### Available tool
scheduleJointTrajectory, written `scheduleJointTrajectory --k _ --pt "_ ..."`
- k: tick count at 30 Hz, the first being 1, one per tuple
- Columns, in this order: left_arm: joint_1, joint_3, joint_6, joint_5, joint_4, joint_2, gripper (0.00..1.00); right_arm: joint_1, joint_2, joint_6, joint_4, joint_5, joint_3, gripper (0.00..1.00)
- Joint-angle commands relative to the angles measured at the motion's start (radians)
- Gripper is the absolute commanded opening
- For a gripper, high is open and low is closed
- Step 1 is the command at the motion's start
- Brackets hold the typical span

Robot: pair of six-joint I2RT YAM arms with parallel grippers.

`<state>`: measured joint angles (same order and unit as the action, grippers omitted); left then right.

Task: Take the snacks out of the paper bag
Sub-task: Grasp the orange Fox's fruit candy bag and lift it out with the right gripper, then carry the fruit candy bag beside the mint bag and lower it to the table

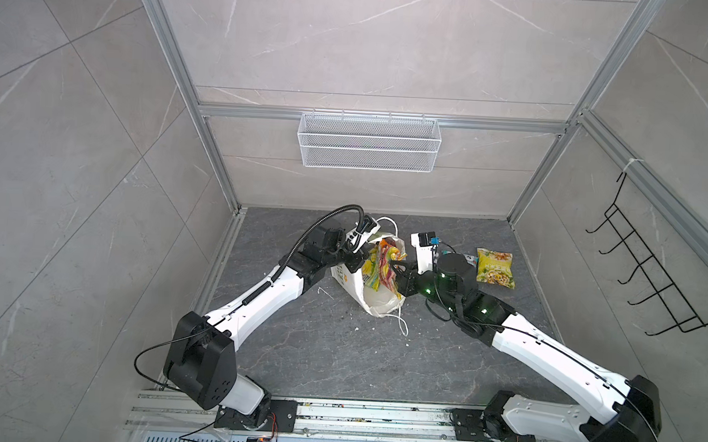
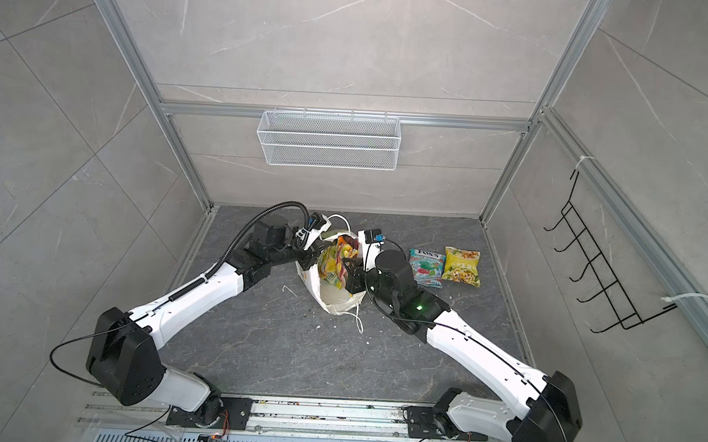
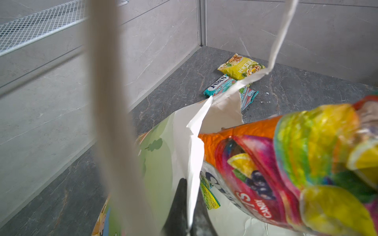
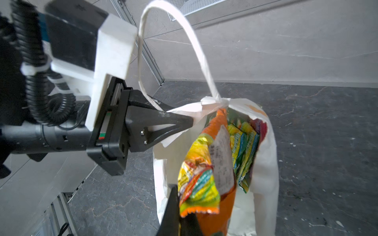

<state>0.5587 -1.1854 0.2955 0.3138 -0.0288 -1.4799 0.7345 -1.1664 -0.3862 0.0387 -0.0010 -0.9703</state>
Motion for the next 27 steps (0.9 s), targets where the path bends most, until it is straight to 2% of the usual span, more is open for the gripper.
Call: scheduleJointTrajectory --k 1,5,12,15,17,21,27 --pt "0.006 -0.045 -0.024 -0.020 0.025 -0.015 0.00 -0.017 0.062 0.050 0.014 -0.025 0.027 0.00" --pt "0.006 -0.033 -0.033 -0.058 0.034 -0.011 0.00 -0.041 0.140 0.063 0.061 -0.039 0.044 0.00" --pt "0.006 -0.030 -0.026 -0.102 0.038 -0.007 0.00 -0.100 0.280 0.061 0.154 0.030 0.014 0.00" --pt "0.006 -0.022 -0.025 -0.124 0.047 0.000 0.00 -0.135 0.300 0.053 0.185 0.099 -0.015 0.00" --pt "0.005 -0.020 -0.025 -0.140 0.052 0.001 0.00 -0.186 0.287 0.031 0.191 0.098 -0.031 0.00" --pt "0.006 -0.022 -0.029 -0.162 0.057 0.000 0.00 -0.341 0.178 -0.058 0.191 -0.054 -0.081 0.00" --pt "0.005 -0.019 -0.032 -0.162 0.060 0.003 0.00 -0.464 -0.105 -0.127 0.203 -0.266 -0.197 0.00"
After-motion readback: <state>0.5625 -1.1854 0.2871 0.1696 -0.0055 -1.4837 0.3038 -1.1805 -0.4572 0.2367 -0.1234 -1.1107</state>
